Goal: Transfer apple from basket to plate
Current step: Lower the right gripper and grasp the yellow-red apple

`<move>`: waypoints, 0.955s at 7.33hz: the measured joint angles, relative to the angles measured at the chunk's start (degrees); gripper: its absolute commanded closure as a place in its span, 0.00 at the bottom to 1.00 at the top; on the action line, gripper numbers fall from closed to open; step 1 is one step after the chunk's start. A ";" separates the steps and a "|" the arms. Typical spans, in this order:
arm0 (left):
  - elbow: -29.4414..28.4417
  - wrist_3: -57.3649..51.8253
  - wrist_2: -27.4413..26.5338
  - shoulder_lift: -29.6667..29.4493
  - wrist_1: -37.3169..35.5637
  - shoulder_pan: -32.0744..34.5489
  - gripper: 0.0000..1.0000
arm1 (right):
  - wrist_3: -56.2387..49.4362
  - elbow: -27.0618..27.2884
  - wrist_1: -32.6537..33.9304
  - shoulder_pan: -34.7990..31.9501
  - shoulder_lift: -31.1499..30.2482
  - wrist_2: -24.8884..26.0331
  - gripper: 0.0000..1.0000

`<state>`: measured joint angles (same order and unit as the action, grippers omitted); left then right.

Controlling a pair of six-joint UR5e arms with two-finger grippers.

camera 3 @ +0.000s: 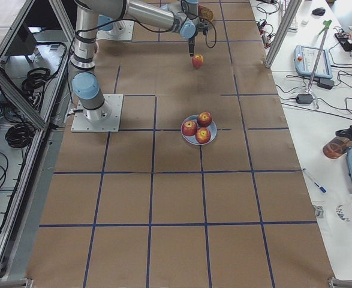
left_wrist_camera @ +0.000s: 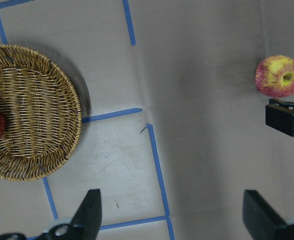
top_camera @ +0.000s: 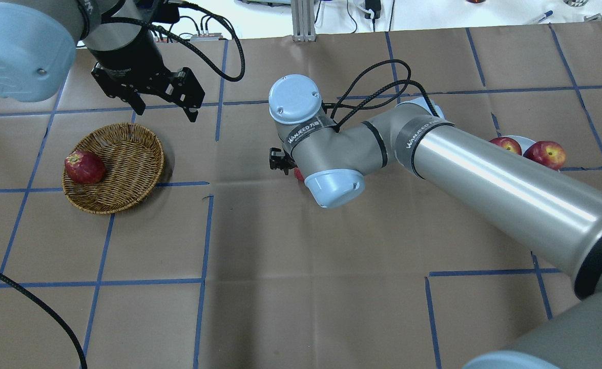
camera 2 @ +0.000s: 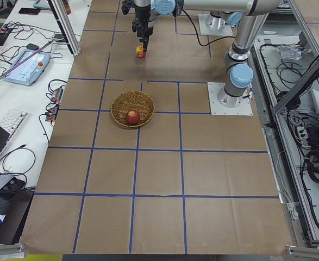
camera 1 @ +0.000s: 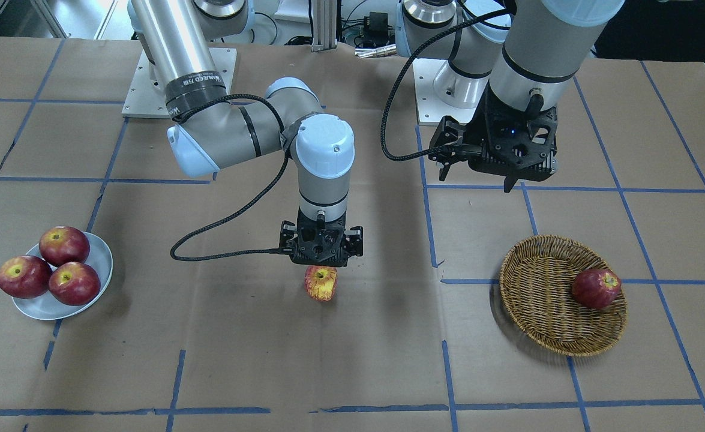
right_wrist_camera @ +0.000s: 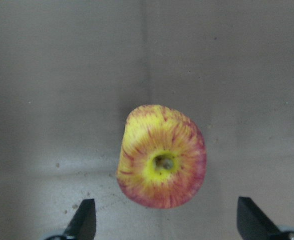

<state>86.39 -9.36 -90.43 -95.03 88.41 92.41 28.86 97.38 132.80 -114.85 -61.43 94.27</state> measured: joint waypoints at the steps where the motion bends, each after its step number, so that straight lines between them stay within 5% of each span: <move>1: 0.81 -0.22 -0.11 0.49 0.19 -0.01 0.01 | -0.08 0.22 2.86 0.12 1.71 0.02 0.00; 3: 1.92 -0.38 -0.18 1.23 0.75 0.03 0.01 | -0.12 0.49 6.52 0.25 4.10 0.09 0.01; 5: 3.26 -0.42 -0.19 2.14 0.57 -0.26 0.01 | -0.12 0.57 7.36 0.31 4.93 0.12 0.35; 7: 3.70 -0.48 -0.19 2.45 0.23 -0.59 0.01 | -0.24 0.26 7.38 0.59 4.70 0.14 0.46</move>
<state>90.10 -9.83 -90.61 -92.58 88.64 91.82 28.62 97.64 140.18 -114.26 -56.73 94.42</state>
